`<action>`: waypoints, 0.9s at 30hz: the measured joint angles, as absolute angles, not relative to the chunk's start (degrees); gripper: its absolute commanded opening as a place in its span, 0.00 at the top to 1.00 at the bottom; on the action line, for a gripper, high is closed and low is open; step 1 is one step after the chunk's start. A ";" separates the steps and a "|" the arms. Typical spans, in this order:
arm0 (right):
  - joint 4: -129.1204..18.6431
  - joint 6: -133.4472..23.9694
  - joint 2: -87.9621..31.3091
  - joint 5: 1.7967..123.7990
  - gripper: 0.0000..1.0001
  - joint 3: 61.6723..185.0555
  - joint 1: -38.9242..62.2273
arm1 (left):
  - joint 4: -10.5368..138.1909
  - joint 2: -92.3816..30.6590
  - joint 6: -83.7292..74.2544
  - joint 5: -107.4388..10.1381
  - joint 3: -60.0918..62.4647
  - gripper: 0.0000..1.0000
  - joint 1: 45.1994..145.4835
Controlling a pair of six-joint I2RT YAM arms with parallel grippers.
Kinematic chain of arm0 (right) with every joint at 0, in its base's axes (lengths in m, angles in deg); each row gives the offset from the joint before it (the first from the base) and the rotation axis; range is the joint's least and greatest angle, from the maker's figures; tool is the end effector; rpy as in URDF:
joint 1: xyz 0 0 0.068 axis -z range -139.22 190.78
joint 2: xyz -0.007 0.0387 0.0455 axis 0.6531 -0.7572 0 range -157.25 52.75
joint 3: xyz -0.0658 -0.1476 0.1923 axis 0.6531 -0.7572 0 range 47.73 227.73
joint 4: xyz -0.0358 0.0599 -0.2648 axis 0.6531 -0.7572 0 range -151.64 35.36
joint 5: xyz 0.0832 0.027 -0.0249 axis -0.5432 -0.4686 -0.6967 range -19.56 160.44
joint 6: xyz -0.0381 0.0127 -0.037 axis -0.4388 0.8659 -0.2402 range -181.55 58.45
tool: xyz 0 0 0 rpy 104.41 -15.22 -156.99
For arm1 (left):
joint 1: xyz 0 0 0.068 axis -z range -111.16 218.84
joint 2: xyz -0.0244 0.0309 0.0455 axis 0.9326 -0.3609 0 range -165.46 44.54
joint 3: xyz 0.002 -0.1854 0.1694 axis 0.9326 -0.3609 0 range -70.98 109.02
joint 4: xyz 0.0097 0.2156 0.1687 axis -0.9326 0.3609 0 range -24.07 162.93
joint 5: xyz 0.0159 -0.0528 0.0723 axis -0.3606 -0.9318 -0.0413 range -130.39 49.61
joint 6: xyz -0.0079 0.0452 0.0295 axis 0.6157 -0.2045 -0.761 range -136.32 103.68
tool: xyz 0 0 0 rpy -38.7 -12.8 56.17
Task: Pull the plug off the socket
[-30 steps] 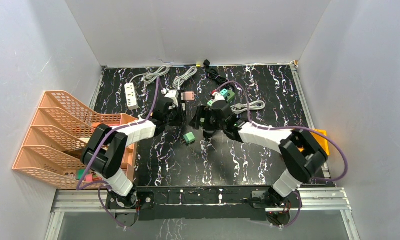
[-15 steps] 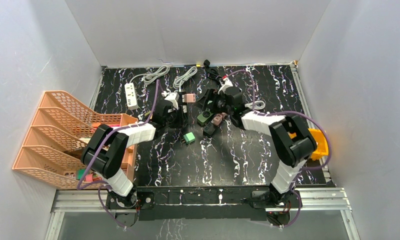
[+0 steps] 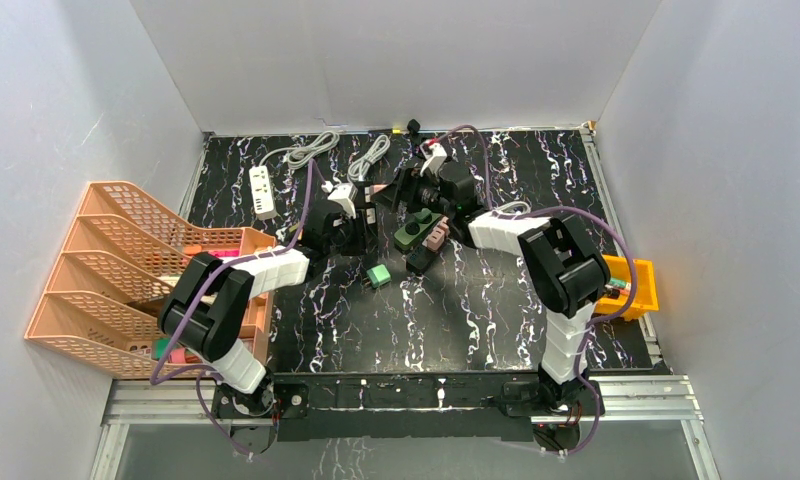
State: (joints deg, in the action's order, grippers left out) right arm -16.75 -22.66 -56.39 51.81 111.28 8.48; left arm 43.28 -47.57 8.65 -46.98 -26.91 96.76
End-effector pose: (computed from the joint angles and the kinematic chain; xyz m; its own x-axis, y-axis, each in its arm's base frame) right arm 0.3576 0.2399 0.1847 -0.5740 0.3411 -0.7444 -0.5313 0.5366 0.6555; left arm 0.3036 -0.1656 0.1556 -0.5785 -0.1680 -0.7982 0.3448 0.8365 -0.4260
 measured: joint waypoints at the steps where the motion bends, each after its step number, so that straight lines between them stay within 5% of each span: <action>1: -16.58 -25.70 -56.93 51.70 0.09 112.31 8.48 | 43.10 -47.59 8.81 -47.20 -26.97 1.00 96.76; 6: -16.73 -36.58 -60.02 50.30 0.09 117.42 8.48 | 43.01 -47.57 9.05 -47.50 -27.04 1.00 96.76; 8: -16.73 -38.31 -61.13 49.77 0.58 118.89 8.48 | 43.06 -47.57 9.00 -47.50 -27.04 1.00 96.76; 13: -16.86 -38.55 -62.27 47.76 1.00 119.98 8.07 | 43.82 -47.59 8.81 -46.98 -27.06 1.00 96.74; 27: -14.46 -29.37 -59.99 38.39 1.00 118.05 13.45 | 45.33 -47.88 7.28 -46.41 -23.70 1.00 97.94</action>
State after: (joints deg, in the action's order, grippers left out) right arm -14.46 -29.37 -59.99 38.39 118.05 13.45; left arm 45.33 -47.88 7.28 -46.41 -23.70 97.94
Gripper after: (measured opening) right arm 0.386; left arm 0.328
